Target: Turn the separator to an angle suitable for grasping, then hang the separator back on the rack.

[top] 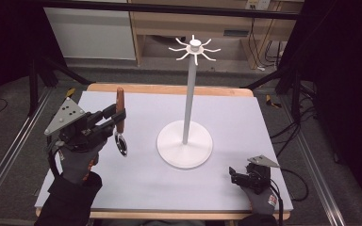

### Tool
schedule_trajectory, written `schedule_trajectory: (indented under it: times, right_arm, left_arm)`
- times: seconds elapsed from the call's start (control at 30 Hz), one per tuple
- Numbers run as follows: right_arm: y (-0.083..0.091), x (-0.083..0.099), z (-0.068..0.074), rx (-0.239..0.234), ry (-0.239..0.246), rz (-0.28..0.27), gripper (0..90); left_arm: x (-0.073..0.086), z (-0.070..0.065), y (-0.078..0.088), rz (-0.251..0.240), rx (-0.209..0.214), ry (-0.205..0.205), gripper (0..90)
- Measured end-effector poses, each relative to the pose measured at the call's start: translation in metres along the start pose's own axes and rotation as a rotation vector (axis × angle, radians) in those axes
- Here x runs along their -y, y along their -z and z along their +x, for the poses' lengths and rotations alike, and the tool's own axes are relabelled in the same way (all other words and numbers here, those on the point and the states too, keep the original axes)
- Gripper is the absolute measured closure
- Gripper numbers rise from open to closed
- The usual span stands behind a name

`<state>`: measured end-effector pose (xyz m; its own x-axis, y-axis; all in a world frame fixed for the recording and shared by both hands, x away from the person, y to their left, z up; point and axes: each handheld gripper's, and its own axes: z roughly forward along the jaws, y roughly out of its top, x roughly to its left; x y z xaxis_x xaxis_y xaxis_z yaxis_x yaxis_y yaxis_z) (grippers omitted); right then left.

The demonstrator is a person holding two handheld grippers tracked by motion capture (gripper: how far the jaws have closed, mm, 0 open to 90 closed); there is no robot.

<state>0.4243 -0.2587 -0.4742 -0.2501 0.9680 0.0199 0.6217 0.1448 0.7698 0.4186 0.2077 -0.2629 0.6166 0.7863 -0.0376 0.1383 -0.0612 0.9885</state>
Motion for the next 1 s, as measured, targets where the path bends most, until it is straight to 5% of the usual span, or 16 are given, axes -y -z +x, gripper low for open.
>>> schedule_trajectory:
  times: [0.6, 1.0]
  right_arm:
    - [0.001, 0.001, 0.001, 0.0, 0.006, 0.001, 11.8]
    - [0.001, 0.0, 0.002, -0.012, 0.001, -0.001, 11.8]
  left_arm:
    - [-0.038, -0.015, -0.009, -0.08, 0.026, -0.025, 67.7]
    - [-0.058, -0.021, -0.029, -0.096, 0.02, -0.046, 67.7]
